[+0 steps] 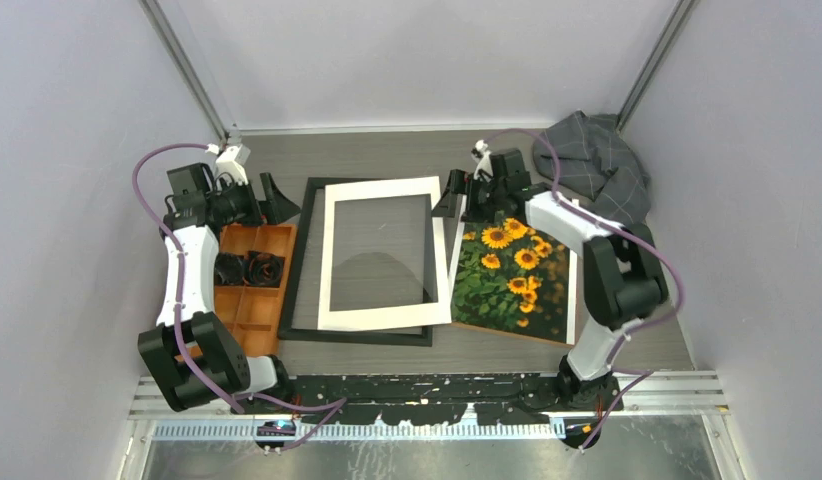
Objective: Take the photo out of the frame
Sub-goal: Place the photo frame item at the center of the board, then pick up the photo from the photo frame.
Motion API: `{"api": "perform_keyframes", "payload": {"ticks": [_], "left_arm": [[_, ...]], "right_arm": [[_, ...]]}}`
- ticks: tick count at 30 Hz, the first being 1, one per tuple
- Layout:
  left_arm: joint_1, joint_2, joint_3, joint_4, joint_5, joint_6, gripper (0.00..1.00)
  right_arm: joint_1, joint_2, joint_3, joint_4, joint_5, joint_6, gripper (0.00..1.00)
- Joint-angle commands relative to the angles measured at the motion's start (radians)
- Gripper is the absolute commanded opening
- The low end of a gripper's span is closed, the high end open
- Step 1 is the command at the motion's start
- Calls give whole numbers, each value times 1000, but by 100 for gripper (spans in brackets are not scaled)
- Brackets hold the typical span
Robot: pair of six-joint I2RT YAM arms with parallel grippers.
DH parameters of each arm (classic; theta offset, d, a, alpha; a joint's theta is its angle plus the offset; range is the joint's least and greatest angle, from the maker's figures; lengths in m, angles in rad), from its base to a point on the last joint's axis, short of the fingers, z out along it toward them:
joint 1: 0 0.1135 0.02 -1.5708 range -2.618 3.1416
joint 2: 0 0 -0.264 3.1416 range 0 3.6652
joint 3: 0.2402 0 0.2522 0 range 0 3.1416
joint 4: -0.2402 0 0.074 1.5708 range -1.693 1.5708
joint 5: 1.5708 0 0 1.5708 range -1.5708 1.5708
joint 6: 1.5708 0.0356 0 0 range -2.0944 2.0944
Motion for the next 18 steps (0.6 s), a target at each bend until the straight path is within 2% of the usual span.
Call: {"api": "perform_keyframes", "payload": {"ticks": [1,4,7,8,10,13,15,18], "left_arm": [[-1,-26,30,36,22,-11,94],[-53,-15,68,37,-7,2,94],[-187,7,114,34,-93,43,95],[-245,27,132,32,-128,50,95],[-372,71,176,30,-172,55,95],[-547,161,257,34,-236,49,95],[-668,235,321,39,-288,39,95],[-800,358,430,35,-320,2,95]], "right_arm": [[4,-228,-6,-150,239,-285,100],[-2,-354,-59,-162,378,-388,100],[-64,-449,-104,-171,421,-421,100],[-119,-465,-114,-178,378,-407,100],[-269,-469,-116,-199,190,-348,100],[-479,-410,-74,-284,-7,-283,100],[-560,-368,-63,-322,-52,-279,100],[-634,-325,-90,-302,-19,-279,100]]}}
